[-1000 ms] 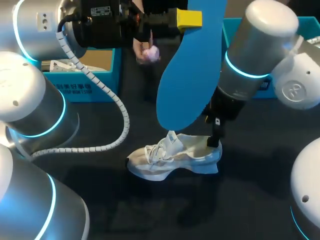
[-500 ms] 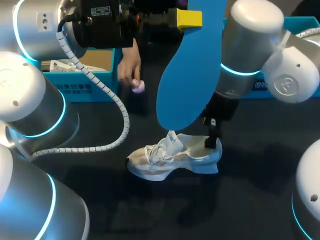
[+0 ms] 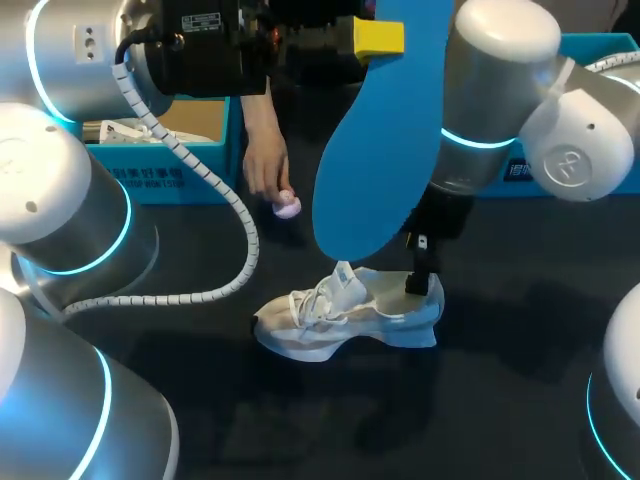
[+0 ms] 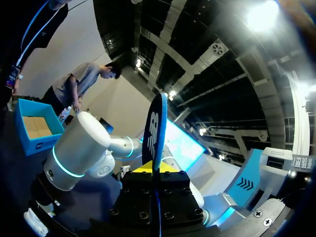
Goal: Take the shoe out of the shoebox, open the shoe tongue, remove and reinsert the insole, then place the shoe into the shoebox
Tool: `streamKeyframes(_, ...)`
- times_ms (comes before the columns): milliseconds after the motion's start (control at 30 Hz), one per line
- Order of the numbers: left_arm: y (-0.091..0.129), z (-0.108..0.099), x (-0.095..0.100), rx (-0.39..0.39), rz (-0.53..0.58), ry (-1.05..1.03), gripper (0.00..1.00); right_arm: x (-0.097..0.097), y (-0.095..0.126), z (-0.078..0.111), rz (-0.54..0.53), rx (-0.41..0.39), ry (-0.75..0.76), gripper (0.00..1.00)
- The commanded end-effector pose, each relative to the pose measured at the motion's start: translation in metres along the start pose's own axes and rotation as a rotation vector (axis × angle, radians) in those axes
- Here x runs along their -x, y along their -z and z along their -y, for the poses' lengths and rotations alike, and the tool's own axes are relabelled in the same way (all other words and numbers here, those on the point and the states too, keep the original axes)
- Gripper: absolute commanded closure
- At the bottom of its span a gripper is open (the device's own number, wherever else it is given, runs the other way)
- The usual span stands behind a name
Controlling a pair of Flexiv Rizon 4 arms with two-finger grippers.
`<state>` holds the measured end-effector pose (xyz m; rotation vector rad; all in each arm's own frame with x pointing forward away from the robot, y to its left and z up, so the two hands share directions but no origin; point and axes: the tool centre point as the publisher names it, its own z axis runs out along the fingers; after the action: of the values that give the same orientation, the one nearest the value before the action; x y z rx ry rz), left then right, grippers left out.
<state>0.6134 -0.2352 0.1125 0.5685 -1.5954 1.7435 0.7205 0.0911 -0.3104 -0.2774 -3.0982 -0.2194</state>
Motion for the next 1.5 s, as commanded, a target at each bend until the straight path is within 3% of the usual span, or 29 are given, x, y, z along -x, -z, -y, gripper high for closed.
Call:
streamKeyframes(33, -0.001, 0.0, 0.001, 0.0, 0.0, 0.001, 1.0, 0.014, -0.018, -0.015, -0.01, -0.019, 0.002, 0.0)
streamKeyframes(500, -0.001, 0.0, 0.001, 0.0, 0.0, 0.001, 1.0, 0.028, -0.053, -0.03, 0.027, -0.076, 0.06, 0.0)
streamKeyframes(833, -0.001, 0.0, 0.001, 0.0, 0.0, 0.001, 1.0, 0.03, -0.077, -0.017, 0.023, -0.11, 0.022, 0.0)
streamKeyframes(967, -0.001, 0.0, 0.001, 0.0, 0.0, 0.001, 1.0, 0.032, -0.083, -0.014, 0.014, -0.114, 0.02, 0.16)
streamKeyframes(1067, -0.001, 0.0, 0.001, 0.0, 0.0, 0.001, 1.0, 0.033, -0.086, -0.01, 0.006, -0.111, 0.016, 0.51)
streamKeyframes(1200, -0.001, 0.0, 0.001, 0.0, 0.0, 0.001, 1.0, 0.031, -0.088, -0.007, -0.002, -0.107, 0.016, 0.65)
streamKeyframes(1267, -0.001, 0.0, 0.001, 0.0, 0.0, 0.001, 1.0, 0.03, -0.089, -0.006, -0.012, -0.105, 0.018, 0.78)
streamKeyframes(1300, -0.001, 0.0, 0.001, 0.0, 0.0, 0.001, 1.0, 0.029, -0.09, -0.006, -0.02, -0.104, 0.019, 0.95)
streamKeyframes(1333, -0.001, 0.0, 0.001, 0.0, 0.0, 0.001, 1.0, 0.029, -0.091, -0.006, -0.023, -0.103, 0.021, 1.0)
streamKeyframes(1500, -0.001, 0.0, 0.001, 0.0, 0.0, 0.001, 1.0, 0.025, -0.091, -0.006, -0.04, -0.095, 0.015, 1.0)
